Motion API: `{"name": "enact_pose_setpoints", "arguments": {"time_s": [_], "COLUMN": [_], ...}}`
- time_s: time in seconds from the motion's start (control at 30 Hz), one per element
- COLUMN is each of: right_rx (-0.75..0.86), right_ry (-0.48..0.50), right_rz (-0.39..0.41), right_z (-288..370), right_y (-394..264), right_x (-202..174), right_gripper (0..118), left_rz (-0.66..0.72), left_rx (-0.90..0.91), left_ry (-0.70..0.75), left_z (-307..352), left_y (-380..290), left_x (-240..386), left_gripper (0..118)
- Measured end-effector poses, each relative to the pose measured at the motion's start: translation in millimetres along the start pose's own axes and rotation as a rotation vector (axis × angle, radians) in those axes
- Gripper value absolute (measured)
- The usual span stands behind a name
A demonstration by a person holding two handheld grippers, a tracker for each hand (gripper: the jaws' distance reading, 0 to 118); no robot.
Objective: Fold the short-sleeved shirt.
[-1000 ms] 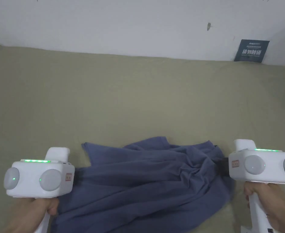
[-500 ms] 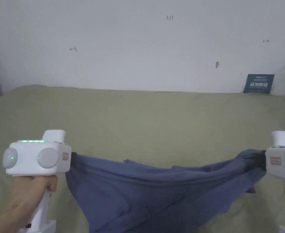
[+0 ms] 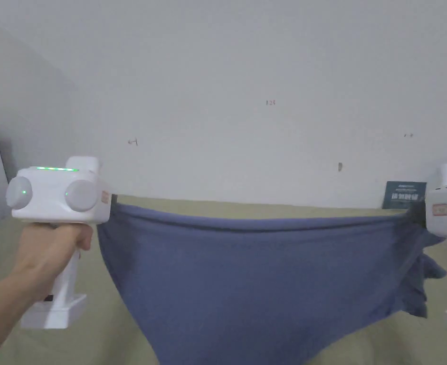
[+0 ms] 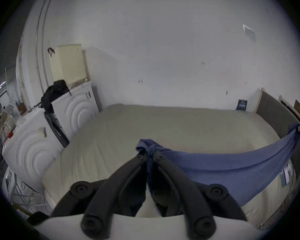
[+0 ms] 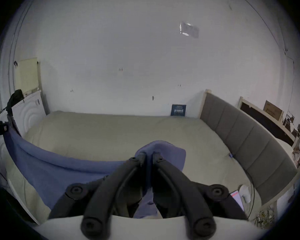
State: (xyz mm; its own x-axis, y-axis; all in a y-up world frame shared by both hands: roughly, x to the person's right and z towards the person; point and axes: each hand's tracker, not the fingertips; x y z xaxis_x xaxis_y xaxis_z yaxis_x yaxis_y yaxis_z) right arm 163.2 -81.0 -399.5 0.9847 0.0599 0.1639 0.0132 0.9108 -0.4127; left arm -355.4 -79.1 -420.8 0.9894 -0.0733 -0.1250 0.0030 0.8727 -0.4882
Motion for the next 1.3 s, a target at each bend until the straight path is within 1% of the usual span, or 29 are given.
{"name": "enact_pose_setpoints", "arguments": {"time_s": [0.17,0.33,0.47,0.57,0.63,0.7,0.77,0.87,0.9,0.97,1.03,1.17,1.2,1.27,1.3], "right_rx": [0.036,0.053,0.060,0.053,0.050,0.035,0.006,-0.062,-0.097,-0.121,-0.163,-0.211,-0.209,-0.224,-0.220], "right_ry": [-0.030,-0.063,-0.089,-0.101,-0.103,-0.099,-0.102,-0.083,-0.065,-0.067,-0.060,-0.036,-0.024,-0.016,-0.013], "right_rz": [0.015,-0.005,-0.006,0.003,-0.005,-0.026,-0.012,-0.004,0.003,0.008,0.024,0.001,-0.023,-0.035,-0.055], "right_z": [-26,-70,-114,-147,-166,-184,-199,-215,-219,-220,-217,-196,-187,-167,-151], "right_y": [48,85,100,100,96,81,62,15,-2,-35,-67,-122,-133,-149,-159], "right_x": [4,1,-9,-16,-19,-18,-20,-17,-17,-14,-13,-4,-2,3,4], "right_gripper": [10,10,10,10,10,10,10,10,10,10,10,10,10,10,10], "left_rz": [-0.039,-0.026,-0.023,-0.008,-0.009,-0.003,-0.006,-0.086,-0.089,-0.096,-0.078,-0.072,-0.078,-0.083,-0.093], "left_rx": [0.048,0.080,0.083,0.078,0.071,0.058,0.039,0.003,-0.013,-0.051,-0.081,-0.124,-0.130,-0.139,-0.147], "left_ry": [0.060,0.082,0.116,0.125,0.128,0.128,0.119,0.121,0.099,0.082,0.047,0.017,0.012,-0.002,-0.010], "left_z": [-23,-61,-103,-134,-153,-172,-188,-207,-212,-217,-213,-193,-185,-165,-154], "left_y": [41,79,96,101,98,84,66,25,10,-20,-48,-94,-104,-118,-126], "left_x": [21,37,52,58,63,67,71,79,79,80,81,76,75,71,68], "left_gripper": [4,4,4,4,4,5,4,4,4,4,4,4,5,5,5]}}
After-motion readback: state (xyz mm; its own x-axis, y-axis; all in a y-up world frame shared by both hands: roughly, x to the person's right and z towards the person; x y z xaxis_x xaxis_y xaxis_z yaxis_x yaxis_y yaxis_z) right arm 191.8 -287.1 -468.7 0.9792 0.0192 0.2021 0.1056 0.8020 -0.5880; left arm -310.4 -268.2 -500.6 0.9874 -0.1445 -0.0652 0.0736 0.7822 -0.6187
